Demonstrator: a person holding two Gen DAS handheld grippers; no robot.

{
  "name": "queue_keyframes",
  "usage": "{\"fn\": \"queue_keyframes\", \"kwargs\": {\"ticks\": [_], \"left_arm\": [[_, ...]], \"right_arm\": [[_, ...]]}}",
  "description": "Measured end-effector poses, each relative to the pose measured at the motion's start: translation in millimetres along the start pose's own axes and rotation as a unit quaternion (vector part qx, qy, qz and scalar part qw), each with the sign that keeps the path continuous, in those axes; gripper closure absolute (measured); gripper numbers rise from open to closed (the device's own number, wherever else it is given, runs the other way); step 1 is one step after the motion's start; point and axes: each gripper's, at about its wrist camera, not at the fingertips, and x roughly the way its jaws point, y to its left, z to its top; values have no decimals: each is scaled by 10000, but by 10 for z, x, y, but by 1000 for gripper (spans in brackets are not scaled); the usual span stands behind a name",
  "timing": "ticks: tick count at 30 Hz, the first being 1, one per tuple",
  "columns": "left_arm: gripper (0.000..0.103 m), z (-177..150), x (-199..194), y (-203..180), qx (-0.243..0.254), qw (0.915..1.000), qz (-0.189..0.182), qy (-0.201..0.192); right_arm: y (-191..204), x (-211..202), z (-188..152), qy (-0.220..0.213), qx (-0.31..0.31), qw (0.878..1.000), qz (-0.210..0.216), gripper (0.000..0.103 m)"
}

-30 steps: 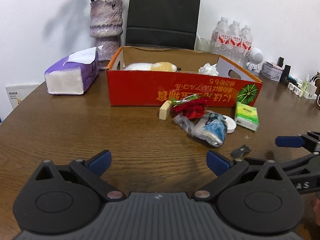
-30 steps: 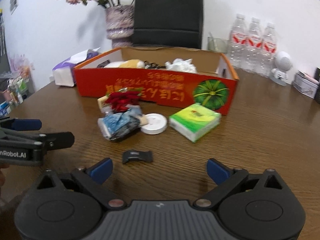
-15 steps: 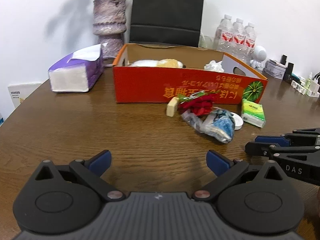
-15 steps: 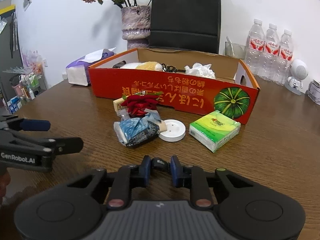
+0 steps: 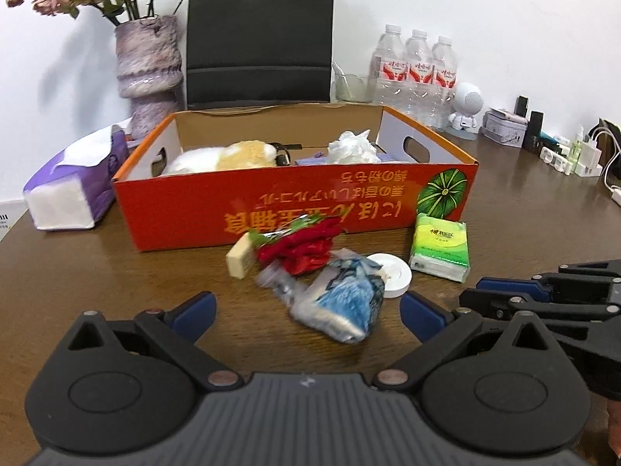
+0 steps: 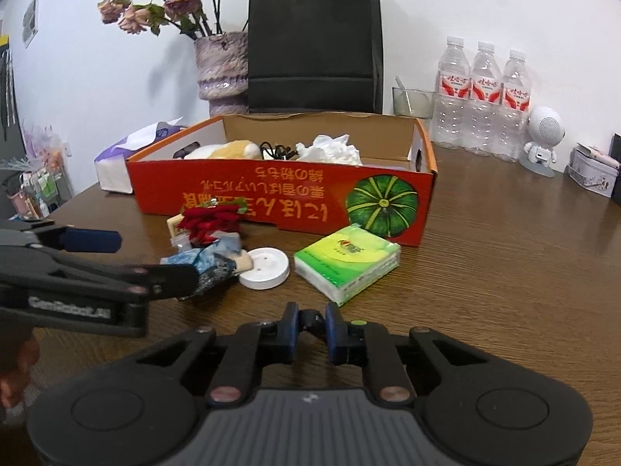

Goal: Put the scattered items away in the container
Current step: 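Grasp the small black item with the right gripper while the left gripper grasps the blue packet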

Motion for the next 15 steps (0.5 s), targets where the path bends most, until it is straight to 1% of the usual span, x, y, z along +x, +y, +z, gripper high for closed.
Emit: {"fn": "queue_keyframes", "kwargs": {"ticks": [2,5,6,7,8,9,10,12,15], "left_arm": [[3,5,53,-29,23,10000,1,6],[17,6,135,-38,-4,9999,-7,101],[26,2,160,-40,-12,9999,1,133],[37,-2,180,-42,-25,9999,-9,160],[44,-5,188,-38,-45,9998,-41,169],[55,-12,189,-38,-52,9998,-58,170],[62,-19,179,-45,-35,9999,-60,143],[70,-30,136,-47,-24,9999,-93,54],[75,-47,49,-27,-31,9998,-161,-64]], "right_arm": [[-43,-3,1,-11,70,10000,57,90],[-87,-21,2,-43,149,9998,90,91],[-98,-29,1,-54,174,9998,100,91],[-108,-35,1,-64,195,9997,107,91],[-113,-41,-1,-72,207,9997,112,91],[-115,-48,-6,-80,215,9997,116,91],[-120,-51,-7,-85,224,9996,120,91],[-130,-58,-6,-102,243,9996,127,91],[-132,-61,-5,-111,250,9995,144,91]]}}
